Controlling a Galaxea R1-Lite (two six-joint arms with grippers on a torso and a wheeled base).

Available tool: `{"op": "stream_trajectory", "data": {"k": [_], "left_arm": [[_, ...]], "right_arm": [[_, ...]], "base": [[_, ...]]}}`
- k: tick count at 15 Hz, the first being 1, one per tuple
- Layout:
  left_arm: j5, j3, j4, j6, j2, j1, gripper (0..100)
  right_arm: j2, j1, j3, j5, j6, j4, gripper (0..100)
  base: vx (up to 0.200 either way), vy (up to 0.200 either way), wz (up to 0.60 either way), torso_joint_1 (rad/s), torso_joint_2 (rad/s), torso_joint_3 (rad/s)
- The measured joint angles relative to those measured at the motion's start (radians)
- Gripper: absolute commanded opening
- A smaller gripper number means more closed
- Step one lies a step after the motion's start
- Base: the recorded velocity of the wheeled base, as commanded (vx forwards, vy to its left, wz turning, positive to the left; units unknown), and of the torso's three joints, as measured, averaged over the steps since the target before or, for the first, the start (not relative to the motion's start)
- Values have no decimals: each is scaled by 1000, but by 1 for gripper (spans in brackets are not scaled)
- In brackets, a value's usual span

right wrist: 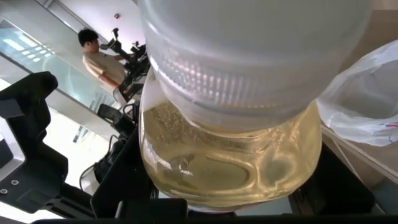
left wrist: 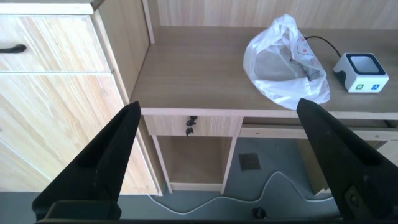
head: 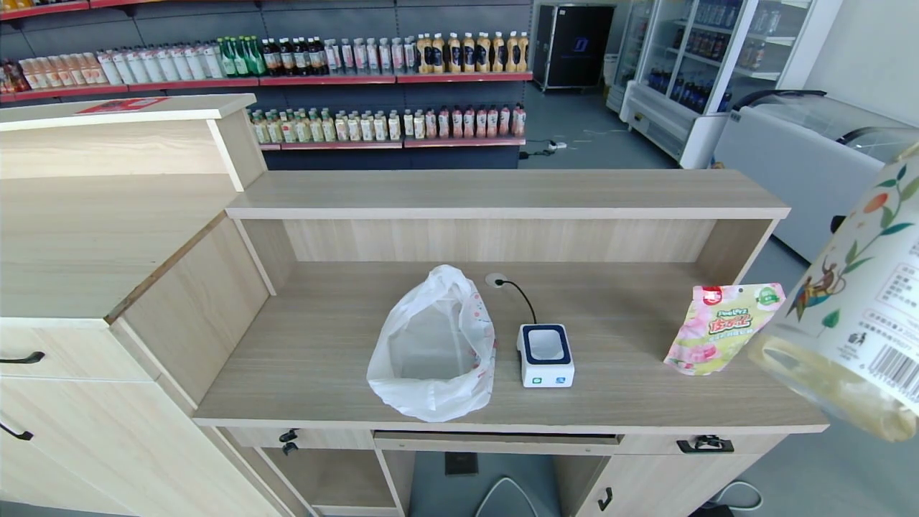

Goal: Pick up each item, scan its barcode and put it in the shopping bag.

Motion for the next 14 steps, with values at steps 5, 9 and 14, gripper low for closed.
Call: {"op": "stream_trajectory", "data": {"k": [5,9,14], "left_arm": [[0,0,0,0,0,0,100],[0,0,0,0,0,1,100],[0,0,0,0,0,0,100]], "right_arm": [[5,0,1,0,0,2,0],[-3,0,9,0,0,3,0],[-18,1,21,0,0,3,0]], "base": [[0,0,0,0,0,0],[0,0,0,0,0,0],[0,0,0,0,0,0]]}}
